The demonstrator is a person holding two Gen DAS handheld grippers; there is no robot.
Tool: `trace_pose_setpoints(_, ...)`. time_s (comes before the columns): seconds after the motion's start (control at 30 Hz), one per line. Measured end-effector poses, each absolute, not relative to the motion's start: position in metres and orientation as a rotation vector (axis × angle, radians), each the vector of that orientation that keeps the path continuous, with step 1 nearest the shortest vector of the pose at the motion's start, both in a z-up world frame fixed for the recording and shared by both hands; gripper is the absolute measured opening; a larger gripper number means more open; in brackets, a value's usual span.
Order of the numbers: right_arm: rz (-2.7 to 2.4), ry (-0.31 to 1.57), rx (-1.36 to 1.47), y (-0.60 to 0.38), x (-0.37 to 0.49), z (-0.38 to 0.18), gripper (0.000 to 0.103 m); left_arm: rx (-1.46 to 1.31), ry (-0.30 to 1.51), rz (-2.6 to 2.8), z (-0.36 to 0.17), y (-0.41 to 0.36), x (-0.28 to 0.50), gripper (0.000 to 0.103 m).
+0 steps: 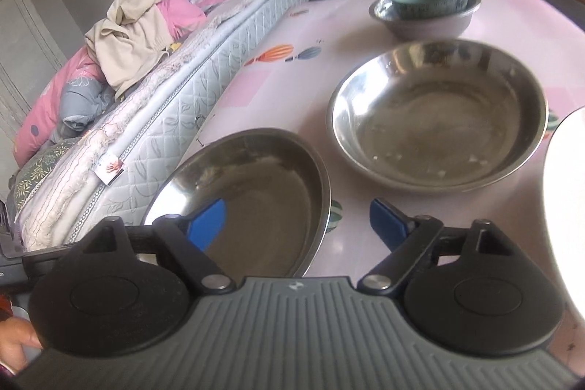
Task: Organize plates and bowls
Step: 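Lift and carry the stainless bowl with left gripper while right gripper carries the plate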
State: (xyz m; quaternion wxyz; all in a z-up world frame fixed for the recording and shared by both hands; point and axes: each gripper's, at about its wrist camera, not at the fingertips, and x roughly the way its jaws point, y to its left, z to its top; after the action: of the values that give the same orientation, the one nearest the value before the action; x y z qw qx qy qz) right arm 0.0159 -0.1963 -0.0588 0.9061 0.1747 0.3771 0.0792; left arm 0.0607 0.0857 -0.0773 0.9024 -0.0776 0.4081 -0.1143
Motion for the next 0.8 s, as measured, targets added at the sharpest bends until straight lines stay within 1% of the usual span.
trace_pose_setpoints(0.03, 0.165, 0.785, 0.366, -0.197, 0.018, -0.062, 0.077, -0.155, 0.841, -0.233, -0.077, 0.085, 0.061, 0.061)
trace_pose_setpoints(0.1, 0.165, 0.795, 0.383, -0.199, 0.020, -0.068, 0.072, -0.144, 0.841, -0.230, -0.077, 0.084, 0.063, 0.056)
trace_pose_setpoints(0.2, 0.161, 0.812, 0.418, -0.203, 0.027, -0.074, 0.057, -0.115, 0.841, -0.219, -0.077, 0.080, 0.065, 0.050)
trace_pose_setpoints(0.23, 0.160, 0.818, 0.430, -0.206, 0.029, -0.077, 0.055, -0.107, 0.842, -0.215, -0.077, 0.079, 0.066, 0.049)
trace_pose_setpoints(0.3, 0.158, 0.828, 0.447, -0.207, 0.031, -0.081, 0.048, -0.091, 0.840, -0.211, -0.077, 0.076, 0.067, 0.046)
trace_pose_setpoints(0.33, 0.158, 0.831, 0.452, -0.208, 0.032, -0.083, 0.046, -0.086, 0.840, -0.210, -0.077, 0.075, 0.067, 0.045)
trace_pose_setpoints(0.43, 0.161, 0.834, 0.458, -0.207, 0.034, -0.086, 0.041, -0.080, 0.843, -0.210, -0.078, 0.074, 0.068, 0.039)
trace_pose_setpoints(0.6, 0.165, 0.834, 0.454, -0.205, 0.038, -0.089, 0.036, -0.040, 0.847, -0.193, -0.078, 0.068, 0.069, 0.036)
trace_pose_setpoints(0.73, 0.166, 0.836, 0.445, -0.203, 0.040, -0.090, 0.026, -0.024, 0.851, -0.183, -0.078, 0.064, 0.069, 0.036)
trace_pose_setpoints(0.8, 0.159, 0.838, 0.431, -0.200, 0.041, -0.090, 0.020, -0.034, 0.856, -0.190, -0.077, 0.064, 0.070, 0.033)
